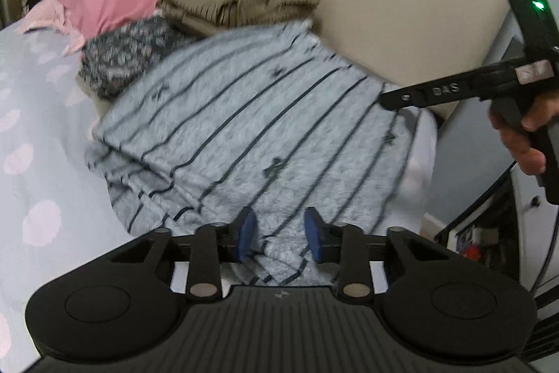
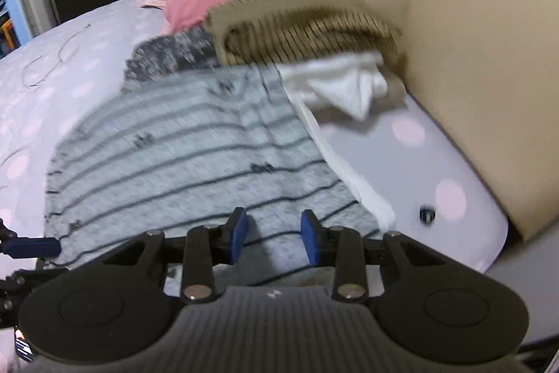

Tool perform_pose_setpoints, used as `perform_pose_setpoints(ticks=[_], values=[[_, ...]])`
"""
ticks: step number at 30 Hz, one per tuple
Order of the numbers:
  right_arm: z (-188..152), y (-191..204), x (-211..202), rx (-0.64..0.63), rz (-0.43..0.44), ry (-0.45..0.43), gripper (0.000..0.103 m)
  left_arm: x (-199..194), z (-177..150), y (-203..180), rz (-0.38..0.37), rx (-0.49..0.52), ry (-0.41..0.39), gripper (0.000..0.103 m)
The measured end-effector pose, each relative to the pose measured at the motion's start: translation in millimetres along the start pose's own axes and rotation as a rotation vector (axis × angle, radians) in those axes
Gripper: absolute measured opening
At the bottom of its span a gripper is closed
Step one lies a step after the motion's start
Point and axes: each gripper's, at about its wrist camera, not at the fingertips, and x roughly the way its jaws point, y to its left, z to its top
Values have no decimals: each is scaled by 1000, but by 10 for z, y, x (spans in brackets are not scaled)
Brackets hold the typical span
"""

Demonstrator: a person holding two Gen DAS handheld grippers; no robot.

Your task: Fold clothes

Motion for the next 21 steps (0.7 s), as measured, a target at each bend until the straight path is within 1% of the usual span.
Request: perform_pose_setpoints(ticks=[2,4,7,10,14,17,18,20,21], values=[[-51,-58,113,33,-10,4,38,67,-4,-4,15,22,20,24],[-78,-96,193,67,-18,6,40,83,-9,-39,38,52,19,24],[-67,-46,125,73,-39,-8,40,75,-10,-80,56,66,22,24],[-57,4,56,80,-60,-22,40,-22,-43,-102,61,62,1,24],[-152,90,-257,101,-68,-76,43,-222,-122,-168,86,81,-22,26],[-292,240,-549,123,-72,-110,53,-418,-179,-235,91,88,-59,37],[-343,302,-645,127,-72,-117,55,-492,-202,-257,92,89,-74,44],[-437,433,-820,118,-67,-124,57,-625,-244,-289,92,81,-89,46],[-485,506,-912,112,-69,-128,62,-690,-265,-305,93,76,-95,46]])
